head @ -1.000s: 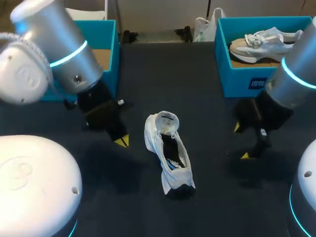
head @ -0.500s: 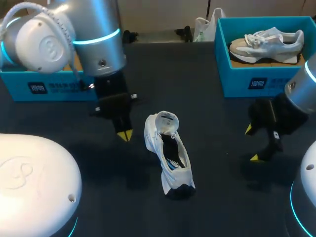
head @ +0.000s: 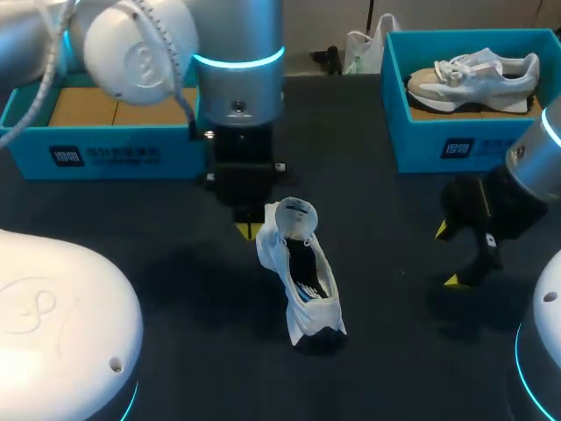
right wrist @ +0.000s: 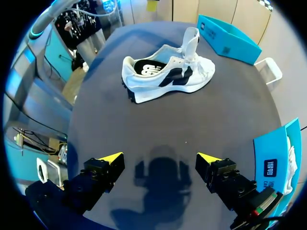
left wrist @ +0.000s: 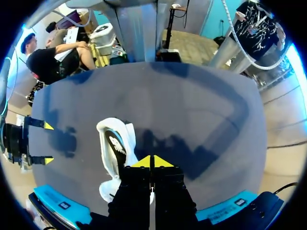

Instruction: Take the shoe out of the shoebox, open the shoe tongue, remove and reinsert the insole, then place the shoe into the shoebox

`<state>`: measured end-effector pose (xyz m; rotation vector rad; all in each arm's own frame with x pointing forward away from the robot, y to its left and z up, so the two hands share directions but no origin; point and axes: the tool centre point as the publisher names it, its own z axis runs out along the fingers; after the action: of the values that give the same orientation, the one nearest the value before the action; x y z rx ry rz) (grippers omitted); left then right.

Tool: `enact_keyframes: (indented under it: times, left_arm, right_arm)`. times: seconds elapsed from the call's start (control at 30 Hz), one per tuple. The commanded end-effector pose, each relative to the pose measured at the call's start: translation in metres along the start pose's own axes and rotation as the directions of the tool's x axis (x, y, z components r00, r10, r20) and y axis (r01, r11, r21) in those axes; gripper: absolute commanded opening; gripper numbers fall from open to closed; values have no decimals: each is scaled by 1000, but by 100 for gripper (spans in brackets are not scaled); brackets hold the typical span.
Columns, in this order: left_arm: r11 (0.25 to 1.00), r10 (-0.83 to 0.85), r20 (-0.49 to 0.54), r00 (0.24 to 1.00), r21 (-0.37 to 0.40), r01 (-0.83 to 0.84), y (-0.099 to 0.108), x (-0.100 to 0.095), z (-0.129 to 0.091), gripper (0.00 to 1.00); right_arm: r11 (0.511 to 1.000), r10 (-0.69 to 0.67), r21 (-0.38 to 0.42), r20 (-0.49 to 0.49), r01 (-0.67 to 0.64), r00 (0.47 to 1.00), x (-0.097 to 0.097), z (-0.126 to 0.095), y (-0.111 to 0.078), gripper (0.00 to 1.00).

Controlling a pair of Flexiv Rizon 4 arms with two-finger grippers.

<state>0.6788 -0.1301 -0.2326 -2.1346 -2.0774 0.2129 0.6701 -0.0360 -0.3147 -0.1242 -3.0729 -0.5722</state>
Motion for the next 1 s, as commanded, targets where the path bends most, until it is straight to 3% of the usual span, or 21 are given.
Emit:
enact_keyframes:
  times: [0.03, 0.3, 0.57, 0.87, 1.0]
  left_arm:
    - [1000, -1, -99, 995, 6, 2, 13, -21, 21, 0]
    - [1000, 0, -105, 994, 10, 1, 16, -23, 20, 0]
    - [1000, 23, -108, 994, 3, -22, 24, -47, 46, 0]
    - [1000, 23, -108, 994, 3, -22, 24, -47, 46, 0]
    - [1000, 22, -131, 991, 4, -21, 27, -61, 64, 0]
  right_arm:
    - [1000, 0, 2, 3, 0, 1000, 1, 1, 0, 100]
    - [1000, 0, 2, 3, 0, 1000, 1, 1, 0, 100]
    - [1000, 0, 2, 3, 0, 1000, 1, 1, 0, 100]
    - [1000, 0, 2, 3, 0, 1000, 1, 1, 0, 100]
    - [1000, 0, 2, 3, 0, 1000, 1, 1, 0, 100]
